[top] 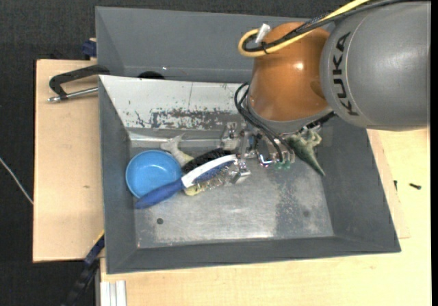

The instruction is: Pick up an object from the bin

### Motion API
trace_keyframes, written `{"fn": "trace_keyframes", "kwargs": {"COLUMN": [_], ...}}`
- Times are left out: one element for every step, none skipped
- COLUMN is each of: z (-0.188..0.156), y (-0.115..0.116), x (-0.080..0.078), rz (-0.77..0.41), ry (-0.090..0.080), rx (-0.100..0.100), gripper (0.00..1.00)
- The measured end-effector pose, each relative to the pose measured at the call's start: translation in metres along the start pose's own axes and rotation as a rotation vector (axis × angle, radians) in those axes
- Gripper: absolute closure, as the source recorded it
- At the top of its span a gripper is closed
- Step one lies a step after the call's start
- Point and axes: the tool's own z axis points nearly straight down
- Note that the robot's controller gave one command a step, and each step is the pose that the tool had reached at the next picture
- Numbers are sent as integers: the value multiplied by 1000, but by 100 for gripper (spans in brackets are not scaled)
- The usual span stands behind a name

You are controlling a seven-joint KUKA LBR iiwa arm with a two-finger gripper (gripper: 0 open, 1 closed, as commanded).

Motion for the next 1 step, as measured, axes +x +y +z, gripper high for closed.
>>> {"fn": "trace_keyframes", "kwargs": {"z": [-12], "y": [1], "x": [-1], "rz": [-1], "ry": [1], "rx": [0], "gripper": [100]}}
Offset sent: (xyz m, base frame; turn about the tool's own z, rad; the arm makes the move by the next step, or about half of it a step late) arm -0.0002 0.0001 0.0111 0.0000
